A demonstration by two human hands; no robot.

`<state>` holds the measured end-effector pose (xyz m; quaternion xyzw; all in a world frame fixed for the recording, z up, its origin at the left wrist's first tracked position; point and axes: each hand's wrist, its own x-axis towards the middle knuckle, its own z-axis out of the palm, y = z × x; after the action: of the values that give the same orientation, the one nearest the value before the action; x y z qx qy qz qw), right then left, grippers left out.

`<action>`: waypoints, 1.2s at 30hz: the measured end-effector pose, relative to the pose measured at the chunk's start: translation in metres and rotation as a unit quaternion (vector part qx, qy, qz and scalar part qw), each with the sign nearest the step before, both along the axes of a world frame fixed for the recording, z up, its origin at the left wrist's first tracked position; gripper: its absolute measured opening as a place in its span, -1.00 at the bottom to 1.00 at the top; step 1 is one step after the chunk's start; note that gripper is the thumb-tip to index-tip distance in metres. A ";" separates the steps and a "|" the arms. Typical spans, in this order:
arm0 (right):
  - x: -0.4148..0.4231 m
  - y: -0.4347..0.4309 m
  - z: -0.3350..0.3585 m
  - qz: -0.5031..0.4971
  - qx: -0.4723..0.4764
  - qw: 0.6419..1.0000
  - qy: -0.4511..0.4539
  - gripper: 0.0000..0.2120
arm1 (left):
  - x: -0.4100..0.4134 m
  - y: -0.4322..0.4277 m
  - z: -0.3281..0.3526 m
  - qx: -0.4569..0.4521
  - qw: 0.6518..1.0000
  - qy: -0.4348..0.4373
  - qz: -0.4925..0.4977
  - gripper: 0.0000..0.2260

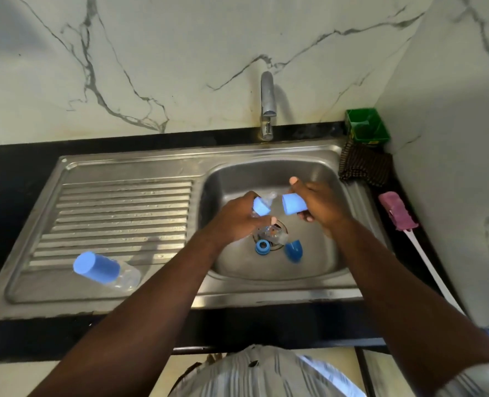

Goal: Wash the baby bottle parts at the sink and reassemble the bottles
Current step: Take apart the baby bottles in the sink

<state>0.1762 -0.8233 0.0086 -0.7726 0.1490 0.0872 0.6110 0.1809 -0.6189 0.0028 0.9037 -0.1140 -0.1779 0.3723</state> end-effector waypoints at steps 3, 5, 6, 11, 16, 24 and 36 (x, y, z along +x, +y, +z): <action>0.011 -0.011 -0.030 -0.015 0.058 0.996 0.066 -0.84 | 0.008 0.001 -0.014 0.033 0.998 0.030 0.036 -0.66; 0.020 -0.020 -0.054 -0.004 0.041 0.994 0.106 -0.94 | 0.012 0.002 -0.022 0.065 0.996 0.036 0.041 -0.66; 0.026 -0.026 -0.071 0.007 0.012 0.992 0.124 -0.88 | 0.015 0.002 -0.030 0.078 0.995 0.044 0.050 -0.66; 0.037 -0.040 -0.119 0.084 -0.255 0.945 0.185 -0.59 | 0.017 0.006 -0.052 0.127 0.988 0.067 0.063 -0.57; 0.040 -0.037 -0.141 0.097 -0.299 0.918 0.242 -0.54 | 0.010 0.013 -0.058 0.132 0.988 0.038 0.068 -0.52; 0.037 -0.033 -0.130 0.098 -0.293 0.934 0.179 -0.61 | 0.015 0.017 -0.059 0.141 0.990 -0.010 -0.007 -0.64; 0.012 -0.002 -0.020 0.206 -0.066 0.976 0.033 -0.82 | 0.034 0.006 -0.014 0.055 0.984 -0.040 -0.164 -0.30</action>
<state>0.1880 -0.8253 -0.0110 -0.8221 0.0117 0.2267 0.5222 0.2146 -0.6129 -0.0115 0.8981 -0.2659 -0.2063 0.2832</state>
